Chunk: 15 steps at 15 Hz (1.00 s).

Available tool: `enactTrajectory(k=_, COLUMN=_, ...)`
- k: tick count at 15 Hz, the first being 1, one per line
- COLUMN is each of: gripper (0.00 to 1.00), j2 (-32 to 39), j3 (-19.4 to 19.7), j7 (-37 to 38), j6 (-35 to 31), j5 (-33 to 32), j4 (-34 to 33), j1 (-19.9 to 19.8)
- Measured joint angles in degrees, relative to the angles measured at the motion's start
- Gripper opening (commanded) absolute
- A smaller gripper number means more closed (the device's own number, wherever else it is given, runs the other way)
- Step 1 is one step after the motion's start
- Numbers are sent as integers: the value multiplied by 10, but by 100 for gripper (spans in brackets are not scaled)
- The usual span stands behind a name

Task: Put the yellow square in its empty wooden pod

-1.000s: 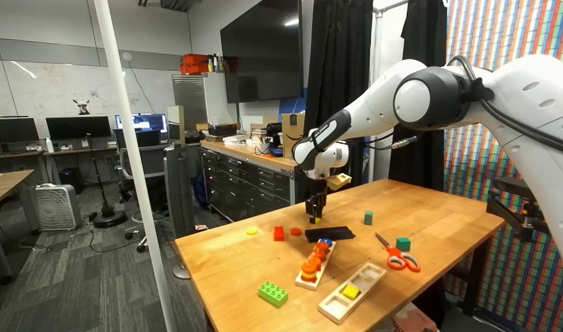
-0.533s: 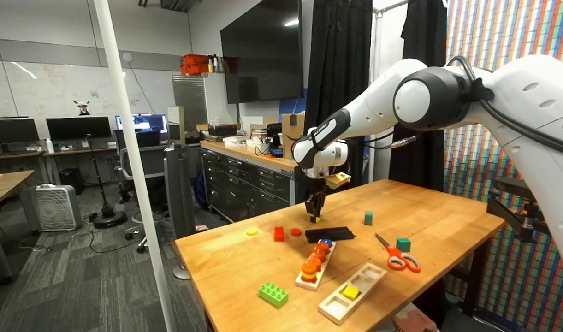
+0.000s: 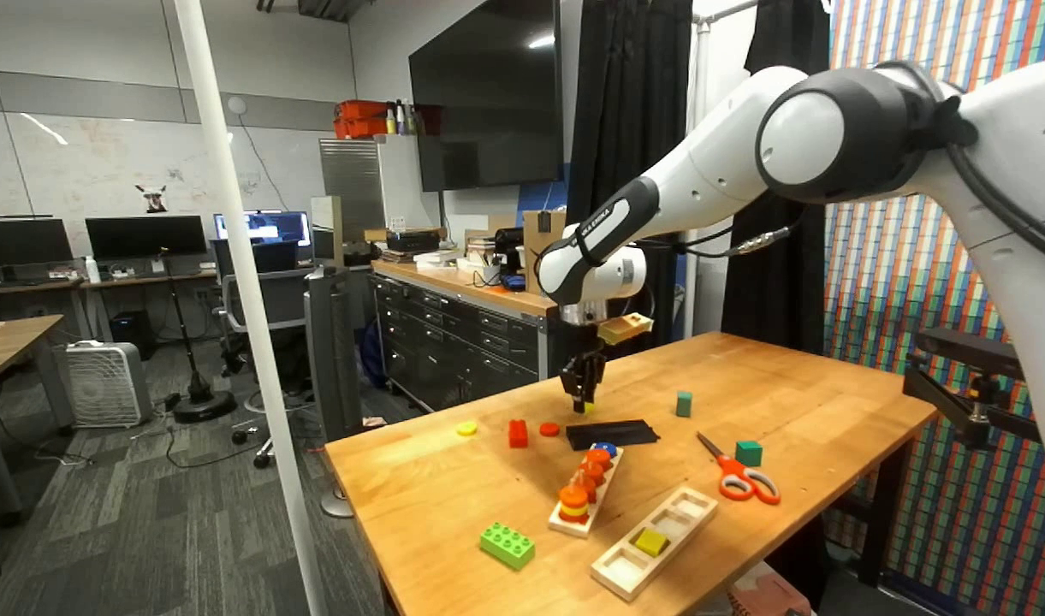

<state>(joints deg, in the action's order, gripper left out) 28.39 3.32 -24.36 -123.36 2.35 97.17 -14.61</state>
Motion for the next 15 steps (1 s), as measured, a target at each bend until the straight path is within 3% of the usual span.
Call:
enactTrajectory(k=7, gripper=21, j2=-176, j3=9, j7=110, j6=-20, j5=-20, j4=202, j1=37)
enactTrajectory(k=15, gripper=21, j2=-301, j3=9, j7=122, j6=-24, j5=-14, j4=375, j1=47)
